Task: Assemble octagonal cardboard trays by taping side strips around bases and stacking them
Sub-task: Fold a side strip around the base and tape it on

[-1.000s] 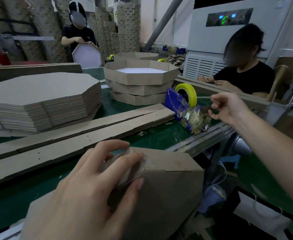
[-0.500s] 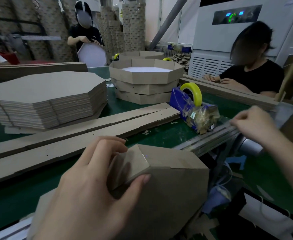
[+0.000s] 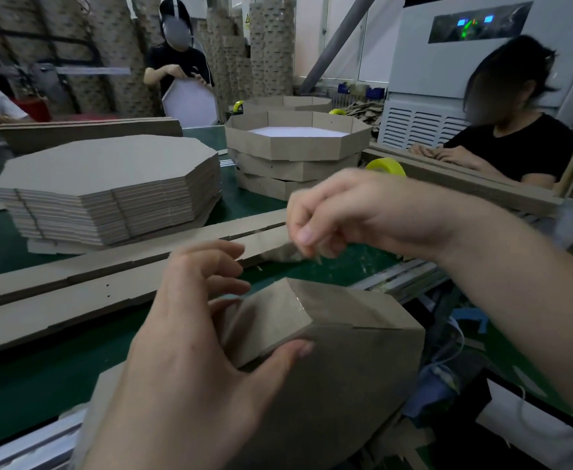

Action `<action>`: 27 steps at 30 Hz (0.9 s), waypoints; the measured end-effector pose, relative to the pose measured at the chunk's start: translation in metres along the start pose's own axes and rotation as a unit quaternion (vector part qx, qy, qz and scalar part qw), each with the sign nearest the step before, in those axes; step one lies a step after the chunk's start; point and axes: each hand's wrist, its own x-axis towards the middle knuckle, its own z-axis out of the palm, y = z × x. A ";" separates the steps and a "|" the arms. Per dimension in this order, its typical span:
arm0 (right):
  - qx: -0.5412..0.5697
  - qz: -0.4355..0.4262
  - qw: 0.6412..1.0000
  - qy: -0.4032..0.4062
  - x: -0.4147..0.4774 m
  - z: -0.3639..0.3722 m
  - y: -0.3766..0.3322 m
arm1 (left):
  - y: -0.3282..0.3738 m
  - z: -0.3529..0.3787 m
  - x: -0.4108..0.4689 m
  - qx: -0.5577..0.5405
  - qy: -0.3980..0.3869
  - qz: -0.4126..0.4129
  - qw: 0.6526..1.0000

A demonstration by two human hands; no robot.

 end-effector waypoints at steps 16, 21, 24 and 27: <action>-0.068 0.122 0.989 -0.048 0.012 0.001 0.021 | -0.001 -0.004 -0.002 0.092 -0.039 0.056 0.993; -0.090 0.130 0.985 -0.066 0.011 -0.003 0.022 | 0.002 -0.005 -0.003 0.101 -0.046 0.043 0.993; -0.118 0.138 0.981 -0.070 0.010 -0.005 0.019 | 0.003 -0.006 -0.003 0.100 -0.051 0.035 0.993; -0.133 0.132 0.980 -0.062 0.006 -0.005 0.015 | 0.003 -0.006 -0.004 0.096 -0.052 0.029 0.994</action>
